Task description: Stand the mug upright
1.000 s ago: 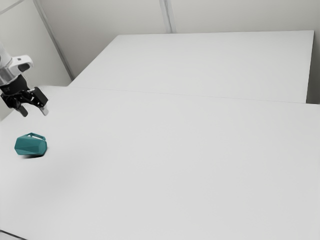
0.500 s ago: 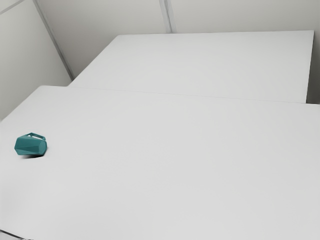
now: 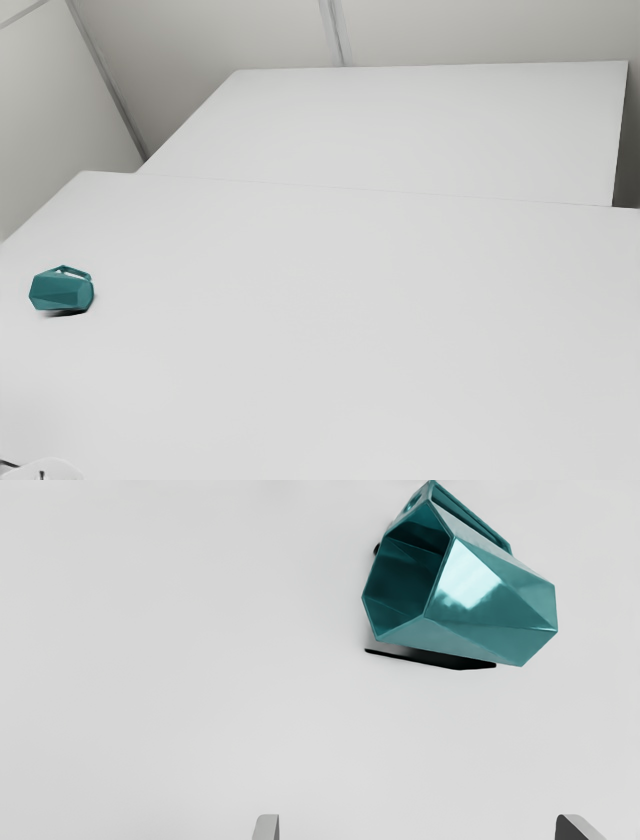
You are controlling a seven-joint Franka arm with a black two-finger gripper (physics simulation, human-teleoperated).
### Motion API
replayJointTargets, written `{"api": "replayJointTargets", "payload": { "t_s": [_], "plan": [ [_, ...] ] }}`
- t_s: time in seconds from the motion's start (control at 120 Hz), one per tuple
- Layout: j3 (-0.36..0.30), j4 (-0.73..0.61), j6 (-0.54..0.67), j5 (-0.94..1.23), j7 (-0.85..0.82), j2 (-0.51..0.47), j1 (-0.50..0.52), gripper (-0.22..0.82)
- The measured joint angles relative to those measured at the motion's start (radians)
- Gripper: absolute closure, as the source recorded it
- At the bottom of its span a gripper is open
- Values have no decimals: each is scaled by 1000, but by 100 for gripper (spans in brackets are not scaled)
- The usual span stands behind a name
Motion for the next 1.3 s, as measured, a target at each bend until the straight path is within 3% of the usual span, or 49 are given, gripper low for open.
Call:
{"api": "replayJointTargets", "payload": {
  "t_s": [0.1, 0.183, 0.383, 1.3],
  "plan": [
    [-49, 67, -29, -106, 100, 86, 8, 0],
    [-132, 133, -50, -166, 171, 154, 56, 0],
    [-211, 147, -83, -226, 311, 203, 95, 0],
    [-258, 223, -148, -236, 674, 322, 158, 0]
  ]
}}
